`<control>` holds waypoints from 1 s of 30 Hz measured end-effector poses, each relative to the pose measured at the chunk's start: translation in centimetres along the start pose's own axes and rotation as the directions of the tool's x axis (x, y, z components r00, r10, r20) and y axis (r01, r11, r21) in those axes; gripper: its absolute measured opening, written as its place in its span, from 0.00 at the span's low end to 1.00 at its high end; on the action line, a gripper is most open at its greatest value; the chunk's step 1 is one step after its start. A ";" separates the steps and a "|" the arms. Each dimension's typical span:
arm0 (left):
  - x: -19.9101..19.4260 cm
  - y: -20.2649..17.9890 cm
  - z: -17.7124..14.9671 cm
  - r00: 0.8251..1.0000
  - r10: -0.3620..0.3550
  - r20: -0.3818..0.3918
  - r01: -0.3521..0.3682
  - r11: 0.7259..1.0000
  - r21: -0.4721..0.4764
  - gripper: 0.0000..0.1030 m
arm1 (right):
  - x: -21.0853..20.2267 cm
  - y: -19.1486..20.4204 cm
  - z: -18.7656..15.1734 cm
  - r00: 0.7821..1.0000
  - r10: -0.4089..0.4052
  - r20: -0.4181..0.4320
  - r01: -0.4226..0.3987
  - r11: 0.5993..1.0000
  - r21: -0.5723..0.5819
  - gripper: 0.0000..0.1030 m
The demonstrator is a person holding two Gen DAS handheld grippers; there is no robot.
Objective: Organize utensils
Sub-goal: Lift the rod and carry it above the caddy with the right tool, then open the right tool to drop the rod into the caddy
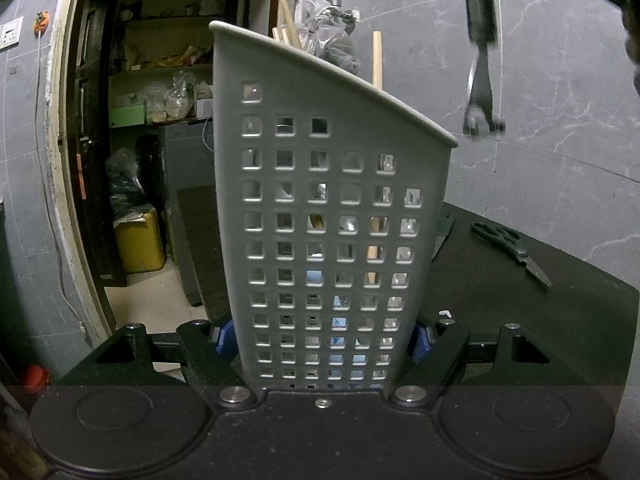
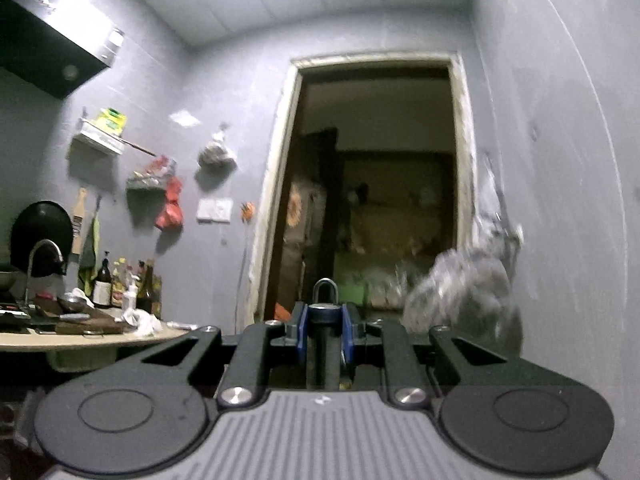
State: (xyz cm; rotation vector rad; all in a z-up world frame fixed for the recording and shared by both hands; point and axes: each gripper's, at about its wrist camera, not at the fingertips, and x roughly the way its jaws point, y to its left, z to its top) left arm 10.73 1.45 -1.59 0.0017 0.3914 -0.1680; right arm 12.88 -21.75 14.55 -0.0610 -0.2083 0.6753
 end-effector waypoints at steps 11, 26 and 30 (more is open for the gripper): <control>0.1 -0.1 -0.2 1.000 0.002 -0.004 -0.002 1.000 0.002 0.76 | 2.7 2.9 2.5 0.980 0.155 0.123 -0.161 0.986 0.043 0.20; 0.2 0.1 -0.1 1.000 0.000 -0.004 0.000 1.000 0.000 0.76 | 4.6 4.0 -1.4 0.970 0.243 -0.030 -0.238 0.964 0.119 0.20; 0.3 0.2 -0.1 1.000 0.000 -0.004 0.000 1.000 0.001 0.76 | 4.6 4.0 -2.5 0.966 0.248 -0.066 -0.237 0.961 0.142 0.20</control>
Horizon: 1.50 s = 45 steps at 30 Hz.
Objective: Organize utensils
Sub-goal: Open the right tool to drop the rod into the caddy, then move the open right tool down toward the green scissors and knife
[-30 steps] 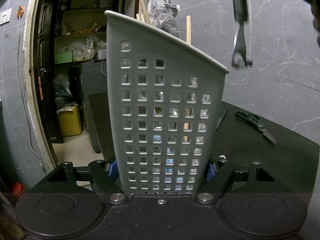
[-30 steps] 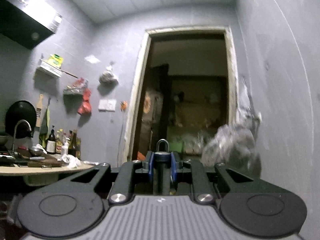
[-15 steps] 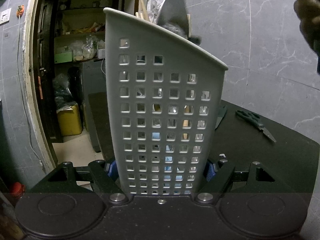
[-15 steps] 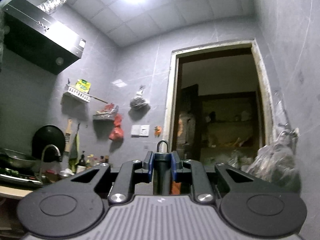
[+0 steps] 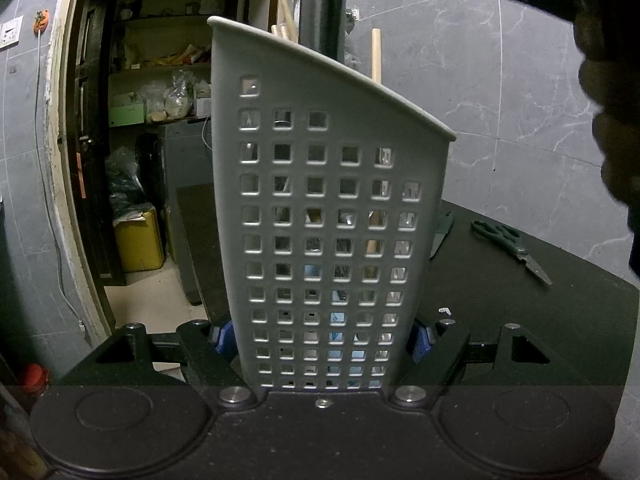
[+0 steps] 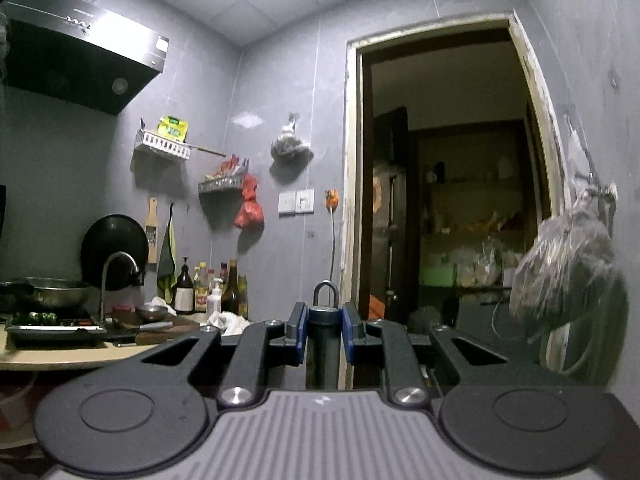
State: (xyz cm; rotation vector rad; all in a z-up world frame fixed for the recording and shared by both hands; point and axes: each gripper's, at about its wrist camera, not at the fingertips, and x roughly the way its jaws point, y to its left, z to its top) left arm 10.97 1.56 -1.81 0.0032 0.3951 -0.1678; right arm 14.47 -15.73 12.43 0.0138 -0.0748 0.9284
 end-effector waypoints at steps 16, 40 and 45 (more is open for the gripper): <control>0.1 0.1 0.0 1.000 0.000 -0.001 0.000 1.000 -0.001 0.77 | -0.9 -0.9 -1.9 0.999 -0.036 -0.039 0.038 0.999 0.028 0.65; 0.3 -0.1 0.1 1.000 -0.001 -0.006 0.001 1.000 0.004 0.78 | -9.2 -14.2 -10.4 0.627 -0.632 -0.455 0.756 0.634 0.162 1.00; 0.3 0.0 0.1 1.000 -0.003 -0.006 0.003 1.000 0.002 0.78 | -7.6 -16.3 -12.4 0.572 -0.608 -0.550 0.773 0.624 0.113 1.00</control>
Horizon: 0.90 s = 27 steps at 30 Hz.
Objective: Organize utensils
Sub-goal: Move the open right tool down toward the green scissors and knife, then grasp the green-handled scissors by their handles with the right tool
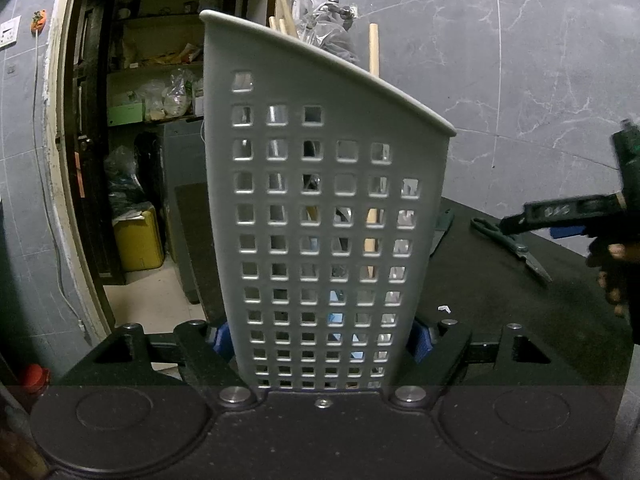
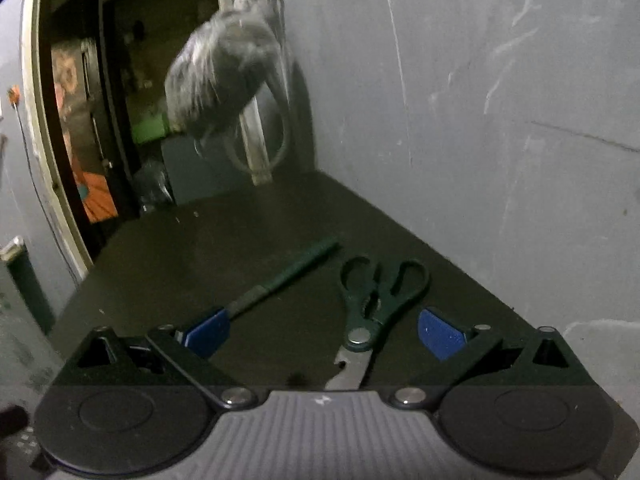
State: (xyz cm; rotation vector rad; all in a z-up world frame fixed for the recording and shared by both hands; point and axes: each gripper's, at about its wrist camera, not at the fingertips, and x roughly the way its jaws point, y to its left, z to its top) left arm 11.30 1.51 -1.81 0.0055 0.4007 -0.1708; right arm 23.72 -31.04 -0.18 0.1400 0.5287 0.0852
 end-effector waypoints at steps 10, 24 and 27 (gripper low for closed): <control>0.2 0.1 0.0 1.000 0.000 0.003 0.000 1.000 0.000 0.78 | 5.4 0.3 2.3 0.992 -0.078 -0.098 0.061 0.984 -0.166 1.00; 0.4 0.0 0.1 1.000 0.004 -0.008 -0.004 1.000 0.001 0.79 | 10.8 -2.6 5.4 0.984 0.005 -0.179 0.014 0.994 0.107 1.00; 0.4 0.1 0.1 1.000 0.004 -0.010 -0.004 1.000 0.000 0.79 | 11.5 -3.7 5.5 0.979 0.051 -0.196 -0.013 0.982 0.190 0.99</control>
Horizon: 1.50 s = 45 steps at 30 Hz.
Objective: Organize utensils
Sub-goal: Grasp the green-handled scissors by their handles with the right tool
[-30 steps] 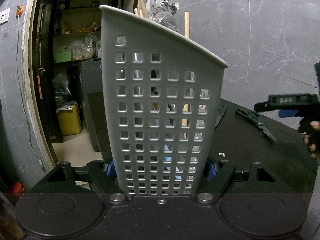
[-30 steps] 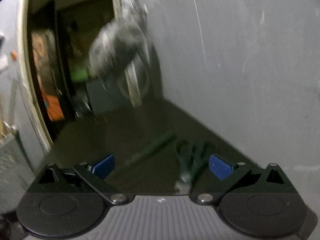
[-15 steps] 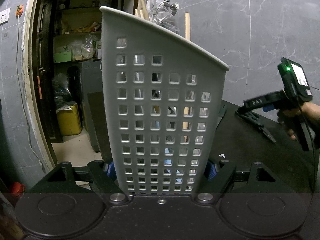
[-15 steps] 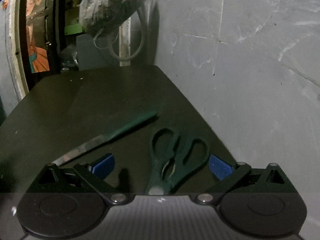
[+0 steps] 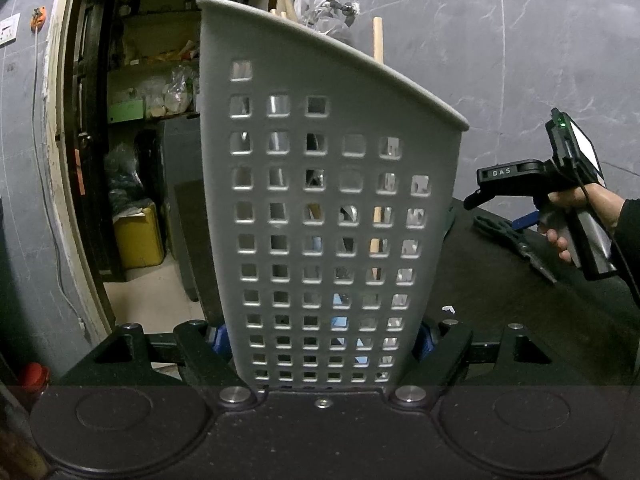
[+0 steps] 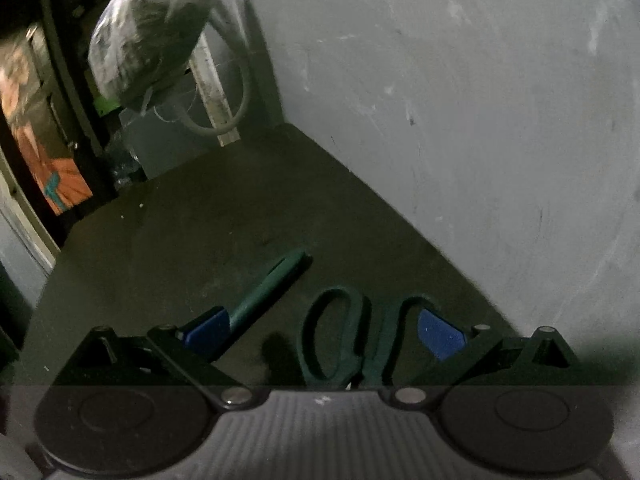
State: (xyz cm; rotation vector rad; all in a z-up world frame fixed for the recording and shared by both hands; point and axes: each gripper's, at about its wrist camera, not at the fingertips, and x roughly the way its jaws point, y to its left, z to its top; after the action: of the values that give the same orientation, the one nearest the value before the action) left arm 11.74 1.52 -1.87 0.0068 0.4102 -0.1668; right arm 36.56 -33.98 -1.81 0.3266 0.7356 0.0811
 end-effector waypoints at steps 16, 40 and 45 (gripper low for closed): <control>-0.2 0.2 -0.1 1.000 -0.004 0.007 0.004 1.000 -0.002 0.79 | -4.9 0.5 -5.0 0.981 0.195 -0.008 -0.195 0.980 -0.025 0.99; -0.2 0.3 -0.1 1.000 -0.013 0.012 0.013 1.000 -0.005 0.79 | -9.7 1.4 -7.1 0.933 0.280 -0.227 -0.322 0.930 -0.178 0.99; -0.3 0.4 -0.1 1.000 -0.010 0.014 0.010 1.000 -0.005 0.79 | -9.9 -0.1 -6.9 0.931 0.306 -0.199 -0.334 0.934 -0.124 0.90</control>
State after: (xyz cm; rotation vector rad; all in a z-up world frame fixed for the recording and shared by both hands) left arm 11.50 1.94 -1.90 -0.0013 0.3966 -0.1755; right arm 24.64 -34.14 -0.27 0.2899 0.8417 0.4820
